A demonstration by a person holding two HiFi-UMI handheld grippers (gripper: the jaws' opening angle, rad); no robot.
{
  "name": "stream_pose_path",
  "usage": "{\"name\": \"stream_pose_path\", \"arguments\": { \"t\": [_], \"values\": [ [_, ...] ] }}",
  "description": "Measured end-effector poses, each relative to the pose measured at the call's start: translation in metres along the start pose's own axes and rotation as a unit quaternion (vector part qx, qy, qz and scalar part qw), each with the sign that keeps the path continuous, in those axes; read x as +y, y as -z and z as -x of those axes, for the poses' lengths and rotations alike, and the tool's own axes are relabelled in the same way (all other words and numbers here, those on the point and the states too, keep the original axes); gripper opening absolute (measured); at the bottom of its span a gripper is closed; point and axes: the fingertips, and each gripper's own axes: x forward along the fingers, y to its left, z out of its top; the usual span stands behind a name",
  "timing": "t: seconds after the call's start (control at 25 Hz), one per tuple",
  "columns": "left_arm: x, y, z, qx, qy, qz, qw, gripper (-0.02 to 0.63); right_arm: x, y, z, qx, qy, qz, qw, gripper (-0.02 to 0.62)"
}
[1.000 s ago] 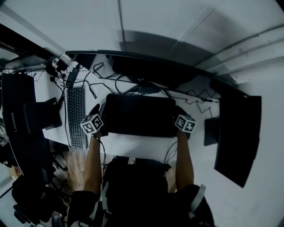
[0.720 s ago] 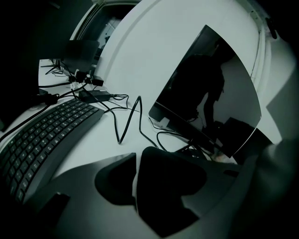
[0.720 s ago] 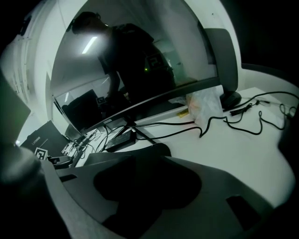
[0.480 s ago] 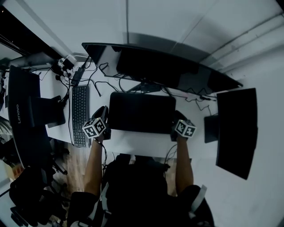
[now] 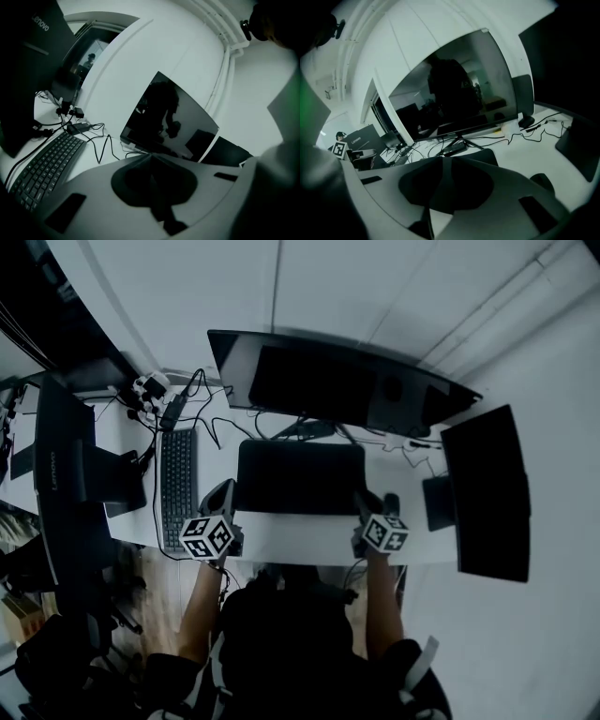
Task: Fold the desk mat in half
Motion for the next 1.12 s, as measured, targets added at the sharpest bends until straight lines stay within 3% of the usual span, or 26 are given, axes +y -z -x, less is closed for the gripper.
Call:
{"name": "stream_pose_path", "arguments": {
  "t": [0.44, 0.88, 1.12],
  "values": [
    [-0.079, -0.011, 0.094, -0.019, 0.051, -0.145, 0.9879, 0.006, 0.095, 0.024, 0.092, -0.055, 0.026, 0.056, 0.997, 0.009],
    [-0.138, -0.023, 0.156, -0.066, 0.073, -0.177, 0.9792, 0.006, 0.169, 0.015, 0.162, -0.103, -0.007, 0.068, 0.992, 0.008],
    [-0.163, -0.017, 0.167, -0.066, 0.063, -0.172, 0.981, 0.006, 0.182, 0.012, 0.193, -0.113, -0.007, 0.087, 0.99, 0.008]
  ]
}}
